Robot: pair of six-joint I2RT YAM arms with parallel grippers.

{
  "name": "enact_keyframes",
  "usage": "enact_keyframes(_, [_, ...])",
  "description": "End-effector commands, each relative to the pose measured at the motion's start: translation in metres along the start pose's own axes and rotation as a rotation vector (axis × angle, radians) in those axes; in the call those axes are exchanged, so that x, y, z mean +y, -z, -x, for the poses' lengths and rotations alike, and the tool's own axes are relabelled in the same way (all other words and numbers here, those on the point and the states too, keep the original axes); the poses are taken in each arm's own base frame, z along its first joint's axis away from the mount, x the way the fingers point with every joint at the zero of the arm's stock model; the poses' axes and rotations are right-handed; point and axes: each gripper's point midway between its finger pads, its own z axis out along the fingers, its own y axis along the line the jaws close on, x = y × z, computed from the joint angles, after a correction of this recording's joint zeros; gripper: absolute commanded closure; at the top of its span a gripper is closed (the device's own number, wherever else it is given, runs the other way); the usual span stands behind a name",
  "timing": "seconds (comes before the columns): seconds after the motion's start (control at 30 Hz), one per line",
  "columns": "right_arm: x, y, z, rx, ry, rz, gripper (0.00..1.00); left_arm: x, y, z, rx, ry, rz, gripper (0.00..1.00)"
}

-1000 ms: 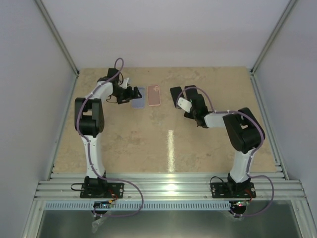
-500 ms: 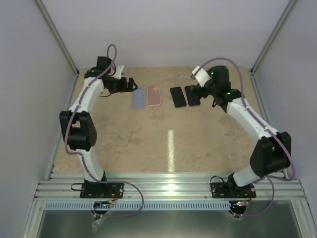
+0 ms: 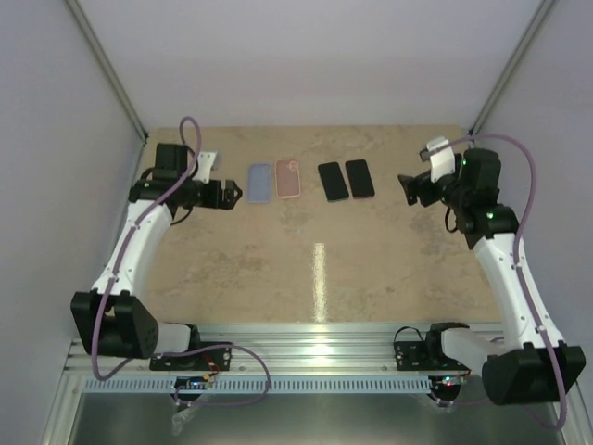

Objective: Take the phone out of the phone case
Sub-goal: Reset both arms

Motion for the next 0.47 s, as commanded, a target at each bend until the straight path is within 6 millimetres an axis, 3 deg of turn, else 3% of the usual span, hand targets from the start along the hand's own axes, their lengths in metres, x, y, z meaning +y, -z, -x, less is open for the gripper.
enact_keyframes(0.0, [0.022,0.005,-0.048,0.063,-0.109,0.06,0.02,0.006,0.002,-0.036,-0.006,-0.025,0.043,0.0])
enact_keyframes(0.17, [0.035,0.005,-0.075,0.07,-0.139,0.076,0.02,0.007,0.005,-0.063,-0.002,-0.038,0.061,0.0])
enact_keyframes(0.43, [0.037,0.01,-0.07,0.045,-0.135,0.086,0.02,0.01,0.009,-0.064,-0.011,-0.018,0.086,0.01])
